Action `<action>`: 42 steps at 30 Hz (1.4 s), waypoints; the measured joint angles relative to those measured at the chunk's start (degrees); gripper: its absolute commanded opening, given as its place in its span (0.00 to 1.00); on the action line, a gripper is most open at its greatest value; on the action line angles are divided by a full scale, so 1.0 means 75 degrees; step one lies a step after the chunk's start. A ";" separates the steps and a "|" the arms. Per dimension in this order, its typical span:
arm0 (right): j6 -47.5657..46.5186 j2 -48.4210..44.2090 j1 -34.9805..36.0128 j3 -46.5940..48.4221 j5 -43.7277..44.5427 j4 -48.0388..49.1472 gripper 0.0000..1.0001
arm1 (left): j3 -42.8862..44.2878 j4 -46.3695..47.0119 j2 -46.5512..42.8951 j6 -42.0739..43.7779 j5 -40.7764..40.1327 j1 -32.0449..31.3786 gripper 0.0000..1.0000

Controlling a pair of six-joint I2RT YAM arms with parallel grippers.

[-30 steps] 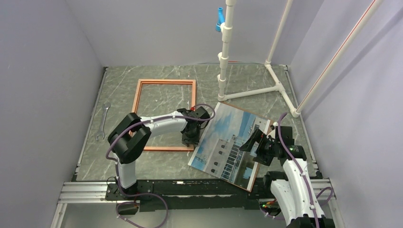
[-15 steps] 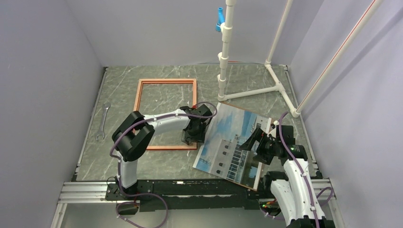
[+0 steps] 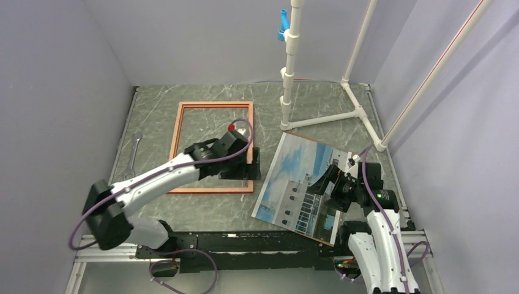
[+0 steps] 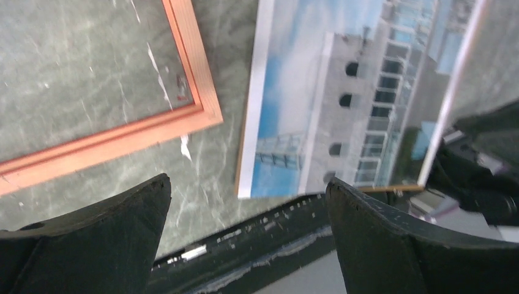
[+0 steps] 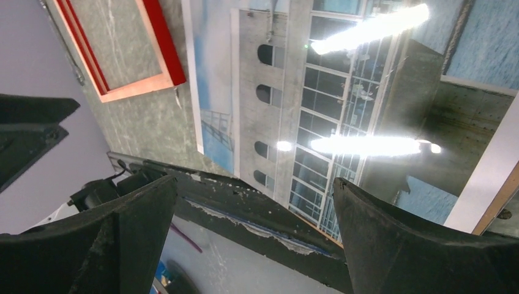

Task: Put the photo into the frame
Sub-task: Adjust the photo frame at the center of the board.

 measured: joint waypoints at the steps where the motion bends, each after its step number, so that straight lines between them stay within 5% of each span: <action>1: 0.0000 -0.0061 0.0000 0.0044 -0.0047 -0.0055 1.00 | -0.0256 0.0096 -0.0388 -0.0029 0.0157 0.0000 0.99; 15: 0.0015 -0.1070 0.0000 0.0329 -0.0382 -0.0868 1.00 | -0.4060 0.1798 -0.4803 -0.1209 0.1935 -0.0029 0.99; 42: 0.0131 -0.1335 0.0000 0.0959 -0.0632 -0.1402 1.00 | -0.4998 0.2588 -0.5353 -0.1498 0.2538 -0.0032 0.99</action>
